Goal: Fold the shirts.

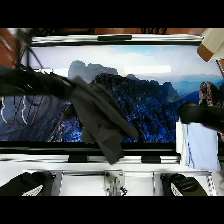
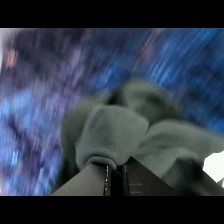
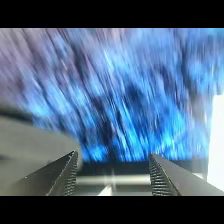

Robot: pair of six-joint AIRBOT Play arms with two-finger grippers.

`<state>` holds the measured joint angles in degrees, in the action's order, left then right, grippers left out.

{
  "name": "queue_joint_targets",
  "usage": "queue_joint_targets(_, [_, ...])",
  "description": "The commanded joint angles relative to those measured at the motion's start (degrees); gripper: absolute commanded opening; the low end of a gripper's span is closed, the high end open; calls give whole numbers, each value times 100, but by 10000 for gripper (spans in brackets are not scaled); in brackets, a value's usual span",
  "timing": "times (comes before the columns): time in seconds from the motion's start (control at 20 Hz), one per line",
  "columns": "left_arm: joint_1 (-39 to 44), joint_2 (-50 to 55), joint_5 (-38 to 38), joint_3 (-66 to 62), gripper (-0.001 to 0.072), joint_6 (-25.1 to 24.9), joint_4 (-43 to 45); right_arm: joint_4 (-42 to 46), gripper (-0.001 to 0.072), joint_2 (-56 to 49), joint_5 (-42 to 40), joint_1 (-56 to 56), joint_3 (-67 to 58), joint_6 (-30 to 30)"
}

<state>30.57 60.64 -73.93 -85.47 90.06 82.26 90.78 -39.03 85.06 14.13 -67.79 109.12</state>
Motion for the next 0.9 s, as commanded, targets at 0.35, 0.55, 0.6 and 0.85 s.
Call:
queue_joint_targets(0.35, [52,-31,293,3067,39,608,269,-3213,561,-2940,-2343,2,2446,-1082])
queue_joint_targets(0.55, [52,-31,671,3067,39,612,264,-4168,561,-3943,-2411,4,2446,-1694])
queue_joint_targets(0.6, [52,-31,761,3067,39,612,264,-4356,561,-4068,-2428,4,2446,-1847])
queue_joint_targets(0.85, [52,-31,925,3067,39,632,262,-4839,561,-4159,-2667,4,2446,-2120])
